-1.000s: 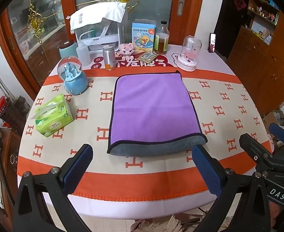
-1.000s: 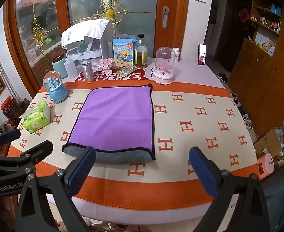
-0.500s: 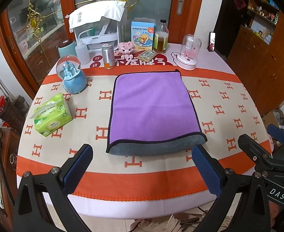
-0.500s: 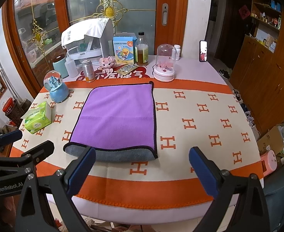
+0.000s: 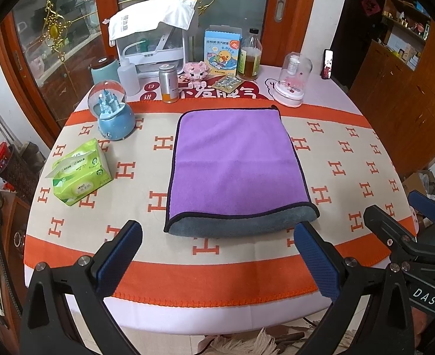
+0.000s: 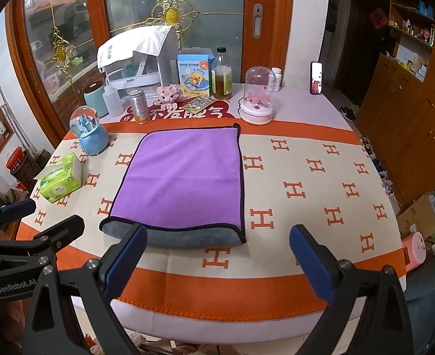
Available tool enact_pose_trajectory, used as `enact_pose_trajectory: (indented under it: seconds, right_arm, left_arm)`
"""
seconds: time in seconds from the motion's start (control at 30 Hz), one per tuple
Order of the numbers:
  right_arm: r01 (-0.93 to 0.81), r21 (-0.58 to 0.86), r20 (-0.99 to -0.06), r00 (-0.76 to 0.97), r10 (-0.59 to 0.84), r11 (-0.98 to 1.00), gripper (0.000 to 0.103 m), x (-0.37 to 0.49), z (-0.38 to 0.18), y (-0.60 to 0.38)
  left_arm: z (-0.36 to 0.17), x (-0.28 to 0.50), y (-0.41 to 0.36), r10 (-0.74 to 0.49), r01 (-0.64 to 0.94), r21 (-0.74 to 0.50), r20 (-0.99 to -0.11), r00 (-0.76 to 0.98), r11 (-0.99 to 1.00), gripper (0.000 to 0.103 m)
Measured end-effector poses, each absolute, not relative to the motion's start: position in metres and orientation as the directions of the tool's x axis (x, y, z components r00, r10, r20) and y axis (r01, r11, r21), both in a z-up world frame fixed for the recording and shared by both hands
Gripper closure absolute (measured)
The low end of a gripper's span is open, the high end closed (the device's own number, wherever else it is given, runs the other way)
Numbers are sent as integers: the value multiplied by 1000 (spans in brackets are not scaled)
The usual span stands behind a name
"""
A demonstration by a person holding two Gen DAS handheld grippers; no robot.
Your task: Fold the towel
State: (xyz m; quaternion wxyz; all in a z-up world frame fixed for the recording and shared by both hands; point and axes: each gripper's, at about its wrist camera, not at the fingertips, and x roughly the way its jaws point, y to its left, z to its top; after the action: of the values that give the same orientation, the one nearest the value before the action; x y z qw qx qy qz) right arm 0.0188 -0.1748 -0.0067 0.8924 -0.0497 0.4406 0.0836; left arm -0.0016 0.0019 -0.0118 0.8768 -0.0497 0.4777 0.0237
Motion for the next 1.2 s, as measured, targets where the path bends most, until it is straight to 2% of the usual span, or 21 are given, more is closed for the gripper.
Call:
enact_pose_trajectory:
  seconds: [1.2]
  right_arm:
    - [-201,21,-812,568,134,979,5,33,-12,-181]
  left_arm:
    - [-15,14,3,-37,-82,-92,-855,518,992,1]
